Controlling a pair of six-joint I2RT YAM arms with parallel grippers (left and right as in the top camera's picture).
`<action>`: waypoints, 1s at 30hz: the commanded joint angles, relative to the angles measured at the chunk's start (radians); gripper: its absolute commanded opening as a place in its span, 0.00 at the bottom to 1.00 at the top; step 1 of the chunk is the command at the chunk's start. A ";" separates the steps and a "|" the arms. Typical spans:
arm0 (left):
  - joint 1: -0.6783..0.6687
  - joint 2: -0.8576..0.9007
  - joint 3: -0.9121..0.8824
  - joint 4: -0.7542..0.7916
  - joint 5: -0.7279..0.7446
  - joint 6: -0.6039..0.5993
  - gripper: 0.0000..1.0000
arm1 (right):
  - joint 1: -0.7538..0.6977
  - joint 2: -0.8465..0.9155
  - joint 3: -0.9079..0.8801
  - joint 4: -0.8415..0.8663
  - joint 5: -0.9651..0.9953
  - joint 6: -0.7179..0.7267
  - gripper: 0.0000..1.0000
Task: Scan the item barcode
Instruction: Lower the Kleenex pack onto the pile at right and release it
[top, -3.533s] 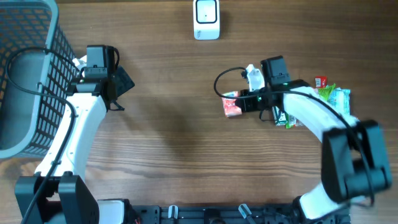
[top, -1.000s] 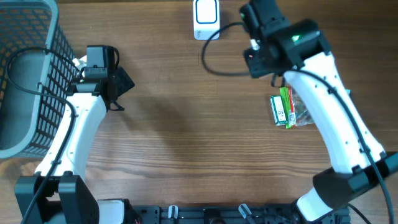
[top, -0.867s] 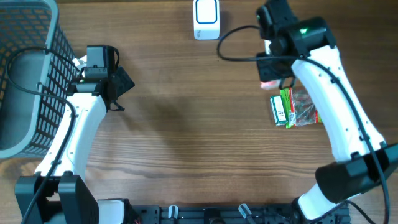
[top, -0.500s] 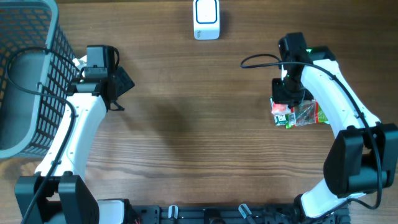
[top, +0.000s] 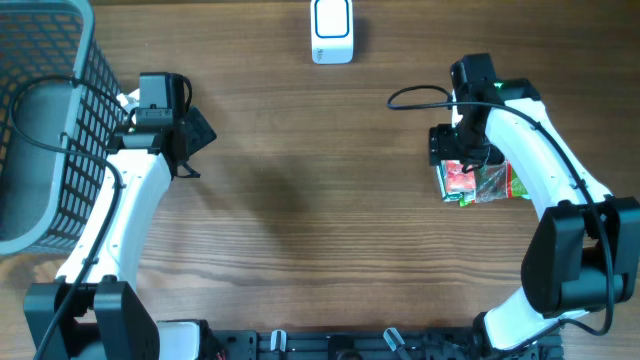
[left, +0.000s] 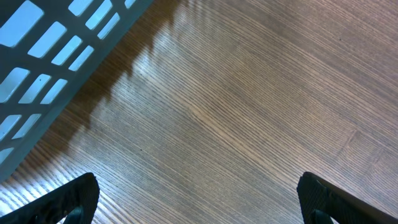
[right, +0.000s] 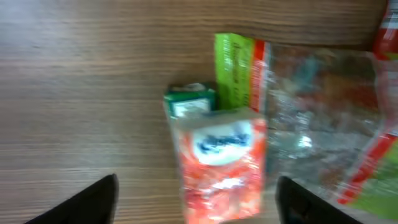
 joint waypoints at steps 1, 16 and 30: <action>0.004 0.004 0.001 0.003 -0.013 0.008 1.00 | -0.003 0.011 -0.001 0.029 -0.154 0.003 1.00; 0.004 0.004 0.001 0.003 -0.013 0.008 1.00 | -0.003 0.011 -0.001 0.468 -0.153 0.002 1.00; 0.004 0.004 0.001 0.003 -0.013 0.008 1.00 | -0.003 0.011 -0.001 0.471 -0.153 0.003 1.00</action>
